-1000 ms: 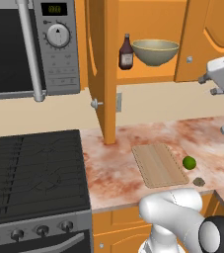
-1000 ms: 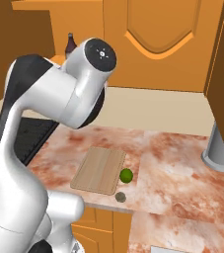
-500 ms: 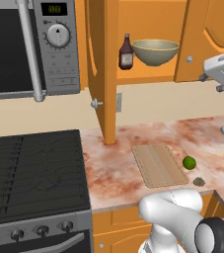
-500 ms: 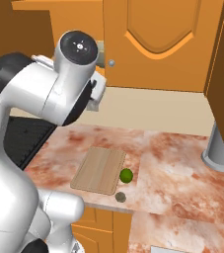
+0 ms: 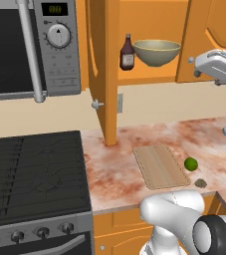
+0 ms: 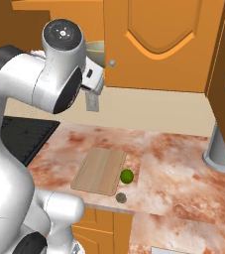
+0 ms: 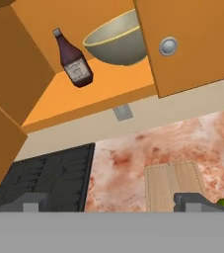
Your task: Open the cabinet. Place the bowl and condiment on the counter. Then place the lime and garlic on the cutting board.
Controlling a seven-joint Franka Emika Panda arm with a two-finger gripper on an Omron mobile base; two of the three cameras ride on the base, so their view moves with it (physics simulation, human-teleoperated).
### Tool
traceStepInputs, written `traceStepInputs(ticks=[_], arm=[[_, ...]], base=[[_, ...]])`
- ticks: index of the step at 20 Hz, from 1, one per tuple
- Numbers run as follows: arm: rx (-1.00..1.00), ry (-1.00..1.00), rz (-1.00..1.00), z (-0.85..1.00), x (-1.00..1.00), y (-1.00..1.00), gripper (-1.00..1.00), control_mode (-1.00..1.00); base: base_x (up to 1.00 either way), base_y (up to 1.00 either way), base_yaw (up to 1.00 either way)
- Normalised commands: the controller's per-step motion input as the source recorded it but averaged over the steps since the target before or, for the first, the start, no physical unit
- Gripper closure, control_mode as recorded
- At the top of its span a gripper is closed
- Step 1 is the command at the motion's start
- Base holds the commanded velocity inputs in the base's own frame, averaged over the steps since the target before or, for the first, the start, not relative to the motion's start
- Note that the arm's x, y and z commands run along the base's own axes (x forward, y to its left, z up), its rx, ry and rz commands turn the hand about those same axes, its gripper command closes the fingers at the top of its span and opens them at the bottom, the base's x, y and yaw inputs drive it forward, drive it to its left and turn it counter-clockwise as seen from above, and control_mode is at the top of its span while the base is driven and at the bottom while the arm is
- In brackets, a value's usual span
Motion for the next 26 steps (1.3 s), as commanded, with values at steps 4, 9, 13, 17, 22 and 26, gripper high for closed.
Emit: traceStepInputs(ticks=[4, 9, 13, 17, 22, 26], arm=[[-0.11, 0.05, -0.01, 0.12, 0.17, -0.1, -1.0, -1.0], [-0.13, 0.06, 0.0, 0.01, 0.24, -0.06, -1.0, -1.0], [-0.1, 0.06, 0.0, 0.0, 0.24, -0.18, -1.0, -1.0], [-0.09, 0.06, 0.0, 0.0, 0.18, -0.31, -1.0, -1.0], [-0.06, 0.02, 0.0, 0.0, 0.2, -0.25, -1.0, -1.0], [-0.05, 0.0, 0.0, 0.01, 0.29, -0.02, -1.0, -1.0]], base=[[0.0, 0.0, 0.0], [0.0, 0.0, 0.0], [0.0, 0.0, 0.0], [0.0, 0.0, 0.0], [0.0, 0.0, 0.0], [0.0, 0.0, 0.0]])
